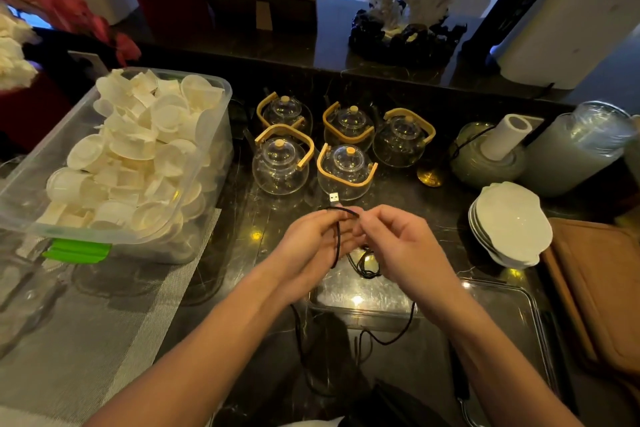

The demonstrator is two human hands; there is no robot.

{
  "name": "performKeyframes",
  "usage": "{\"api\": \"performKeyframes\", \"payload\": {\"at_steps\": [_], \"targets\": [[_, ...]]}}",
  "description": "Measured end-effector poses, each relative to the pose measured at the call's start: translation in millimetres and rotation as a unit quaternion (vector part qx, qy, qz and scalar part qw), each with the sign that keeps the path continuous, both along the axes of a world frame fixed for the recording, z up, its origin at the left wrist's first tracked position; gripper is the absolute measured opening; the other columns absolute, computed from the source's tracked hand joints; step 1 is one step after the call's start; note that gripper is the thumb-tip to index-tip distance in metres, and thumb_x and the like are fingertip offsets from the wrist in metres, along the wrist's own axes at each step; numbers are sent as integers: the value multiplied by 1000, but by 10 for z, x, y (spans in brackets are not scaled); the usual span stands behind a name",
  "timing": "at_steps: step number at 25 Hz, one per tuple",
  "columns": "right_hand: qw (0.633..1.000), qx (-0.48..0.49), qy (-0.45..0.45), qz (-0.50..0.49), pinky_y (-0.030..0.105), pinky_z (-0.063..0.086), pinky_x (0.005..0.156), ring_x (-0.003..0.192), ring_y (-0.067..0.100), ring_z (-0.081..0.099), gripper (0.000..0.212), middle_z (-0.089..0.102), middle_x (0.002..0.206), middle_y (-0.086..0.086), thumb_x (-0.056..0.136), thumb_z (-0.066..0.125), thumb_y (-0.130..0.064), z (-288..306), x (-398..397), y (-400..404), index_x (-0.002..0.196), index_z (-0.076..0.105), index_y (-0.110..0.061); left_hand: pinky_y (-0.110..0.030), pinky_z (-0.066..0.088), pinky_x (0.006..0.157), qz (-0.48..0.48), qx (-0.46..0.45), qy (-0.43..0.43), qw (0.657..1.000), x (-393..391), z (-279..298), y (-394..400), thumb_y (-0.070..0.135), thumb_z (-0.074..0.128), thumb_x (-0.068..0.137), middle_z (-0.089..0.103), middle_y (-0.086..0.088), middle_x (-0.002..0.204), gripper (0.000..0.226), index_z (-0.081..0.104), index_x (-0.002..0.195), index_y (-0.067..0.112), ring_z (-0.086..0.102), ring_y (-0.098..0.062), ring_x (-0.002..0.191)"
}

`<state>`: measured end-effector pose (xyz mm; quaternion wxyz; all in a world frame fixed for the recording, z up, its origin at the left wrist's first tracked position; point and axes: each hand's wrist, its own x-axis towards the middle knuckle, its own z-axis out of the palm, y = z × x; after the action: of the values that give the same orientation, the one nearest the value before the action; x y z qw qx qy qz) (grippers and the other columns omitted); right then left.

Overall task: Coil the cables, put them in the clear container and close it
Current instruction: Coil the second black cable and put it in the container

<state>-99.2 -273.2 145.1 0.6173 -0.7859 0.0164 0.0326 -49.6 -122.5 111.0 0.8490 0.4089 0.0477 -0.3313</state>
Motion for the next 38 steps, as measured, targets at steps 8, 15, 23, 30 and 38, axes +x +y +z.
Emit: {"api": "performKeyframes", "payload": {"at_steps": [8,15,23,30,38], "targets": [[996,-34,48,74,19,37,50,51,2,44,27,51,57,-10,105,54,-25,-306,-289,182,84,68,-16,-34,59,70,40,-169,72,982,138,159,31,14,36,95,61,-3,76,20,54,87,12,68,-20,74],[946,130,290,61,22,24,42,44,10,24,45,30,54,-7,85,77,-52,-612,2,-242,56,54,-28,-20,29,47,-80,-141,30,986,116,187,106,14,35,107,39,6,66,23,55,113,5,33,-5,51],[928,178,321,61,15,23,32,38,3,26,32,32,54,-10,92,71,-42,-283,622,-653,71,69,-17,-23,29,52,-277,27,-53,959,-159,-130,36,26,39,101,35,7,63,25,50,79,21,31,-8,51],[991,-1,128,47,16,26,39,42,1,36,29,49,50,-12,106,51,-25,153,220,-234,95,71,-7,-31,27,58,-158,42,3,987,-76,-169,-80,41,31,92,37,4,67,28,45,82,20,33,-12,57],[976,96,162,109,27,36,45,41,10,35,47,39,51,-5,100,59,-47,-226,-287,-32,63,53,-19,-17,36,40,-39,-156,41,986,121,391,28,32,36,108,44,7,55,33,52,86,14,40,-3,42]]}}
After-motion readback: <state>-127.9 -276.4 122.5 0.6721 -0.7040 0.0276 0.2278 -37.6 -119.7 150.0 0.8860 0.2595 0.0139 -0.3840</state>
